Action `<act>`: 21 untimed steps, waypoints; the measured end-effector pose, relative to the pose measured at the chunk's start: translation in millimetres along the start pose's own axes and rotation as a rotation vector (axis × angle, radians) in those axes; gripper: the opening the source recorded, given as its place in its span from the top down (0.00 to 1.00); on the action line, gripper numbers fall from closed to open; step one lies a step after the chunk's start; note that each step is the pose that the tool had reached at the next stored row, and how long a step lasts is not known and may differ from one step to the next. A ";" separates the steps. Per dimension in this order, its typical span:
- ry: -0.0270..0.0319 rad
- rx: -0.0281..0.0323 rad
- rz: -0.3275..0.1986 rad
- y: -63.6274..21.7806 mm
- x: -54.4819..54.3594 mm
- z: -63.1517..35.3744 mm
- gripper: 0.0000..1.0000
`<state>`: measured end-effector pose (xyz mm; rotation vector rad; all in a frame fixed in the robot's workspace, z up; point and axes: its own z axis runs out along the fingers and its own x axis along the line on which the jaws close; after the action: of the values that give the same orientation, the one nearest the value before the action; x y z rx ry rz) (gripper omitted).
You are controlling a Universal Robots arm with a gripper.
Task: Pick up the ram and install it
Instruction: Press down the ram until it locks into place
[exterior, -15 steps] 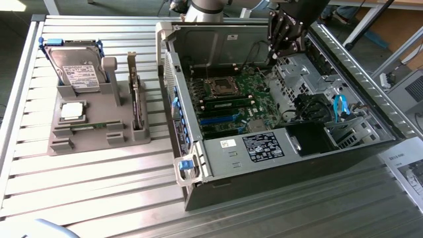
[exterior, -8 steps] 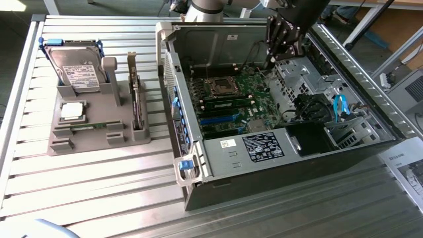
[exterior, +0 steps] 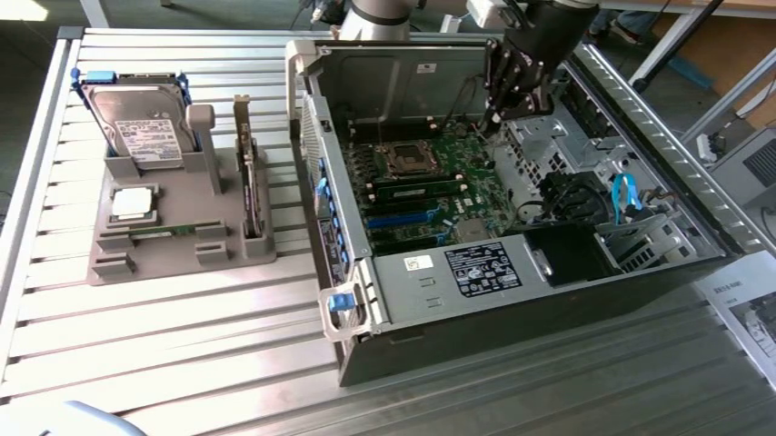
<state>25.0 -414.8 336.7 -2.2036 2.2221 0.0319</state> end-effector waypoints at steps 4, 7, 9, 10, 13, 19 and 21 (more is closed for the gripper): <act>-0.0001 0.0001 0.000 0.0 0.1 5.3 0.90; -0.0001 0.0002 0.000 0.0 0.2 8.9 0.90; 0.0000 0.0002 0.000 -0.1 0.2 11.1 0.90; 0.0000 0.0002 0.000 -0.1 0.3 12.2 0.90; 0.0001 0.0002 0.000 -0.1 0.4 16.0 0.90; 0.0000 0.0003 0.000 -0.1 0.5 23.7 0.90; 0.0000 0.0003 0.000 -0.1 0.6 26.5 0.90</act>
<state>25.0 -414.7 310.2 -2.2034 2.2220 0.0316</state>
